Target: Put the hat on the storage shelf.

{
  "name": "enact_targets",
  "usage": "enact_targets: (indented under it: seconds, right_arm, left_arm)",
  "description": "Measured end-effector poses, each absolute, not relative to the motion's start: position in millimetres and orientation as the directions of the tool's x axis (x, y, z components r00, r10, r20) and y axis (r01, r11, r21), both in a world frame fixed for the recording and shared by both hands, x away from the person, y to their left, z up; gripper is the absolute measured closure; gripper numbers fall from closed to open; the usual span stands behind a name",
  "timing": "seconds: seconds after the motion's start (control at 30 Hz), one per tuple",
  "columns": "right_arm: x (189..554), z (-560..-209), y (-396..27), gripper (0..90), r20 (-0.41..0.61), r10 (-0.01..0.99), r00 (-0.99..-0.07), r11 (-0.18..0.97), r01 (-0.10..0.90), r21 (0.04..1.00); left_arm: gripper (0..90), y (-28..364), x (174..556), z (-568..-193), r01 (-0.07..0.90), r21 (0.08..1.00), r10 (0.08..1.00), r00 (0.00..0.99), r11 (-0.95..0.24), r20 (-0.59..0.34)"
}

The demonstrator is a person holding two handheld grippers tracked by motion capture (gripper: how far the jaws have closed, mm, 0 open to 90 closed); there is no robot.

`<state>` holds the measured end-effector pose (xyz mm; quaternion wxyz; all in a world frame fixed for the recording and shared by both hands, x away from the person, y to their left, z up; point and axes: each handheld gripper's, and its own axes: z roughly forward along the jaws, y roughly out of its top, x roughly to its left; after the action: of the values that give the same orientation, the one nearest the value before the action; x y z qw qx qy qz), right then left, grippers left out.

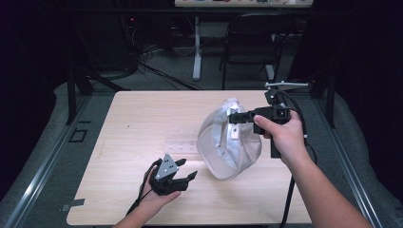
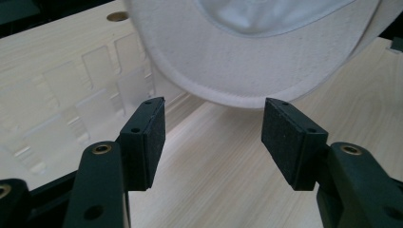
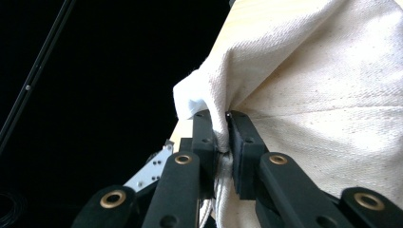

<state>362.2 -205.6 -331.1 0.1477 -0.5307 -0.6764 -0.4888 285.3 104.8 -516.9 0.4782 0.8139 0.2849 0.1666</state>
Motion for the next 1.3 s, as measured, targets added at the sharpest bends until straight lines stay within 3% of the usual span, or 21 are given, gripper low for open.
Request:
enact_targets:
  seconds: [0.77,0.93,1.17,1.2,1.3]
  right_arm:
    - [390.9,-315.2,-187.7,82.2,0.72,0.584,-0.374,-0.09,0.852,0.515]
    - [394.3,-312.9,-186.8,82.3,0.723,0.584,-0.368,-0.103,0.85,0.516]
    - [393.5,-312.5,-184.2,82.2,0.722,0.583,-0.372,-0.106,0.847,0.521]
    - [393.0,-312.5,-183.6,82.3,0.723,0.581,-0.374,-0.103,0.847,0.522]
    - [392.5,-312.4,-183.4,82.3,0.723,0.58,-0.375,-0.103,0.847,0.522]
  left_arm:
    - [44.7,58.8,295.0,-504.6,0.257,0.871,0.576,0.817,-0.418,0.036]
    - [37.1,44.7,296.1,-509.5,0.256,0.855,0.558,0.829,-0.452,0.047]
    - [37.0,22.5,300.9,-513.9,0.247,0.836,0.626,0.768,-0.489,0.139]
    - [38.1,18.7,302.3,-514.3,0.248,0.82,0.645,0.742,-0.516,0.181]
    - [43.3,17.8,303.6,-515.2,0.259,0.812,0.658,0.728,-0.523,0.192]
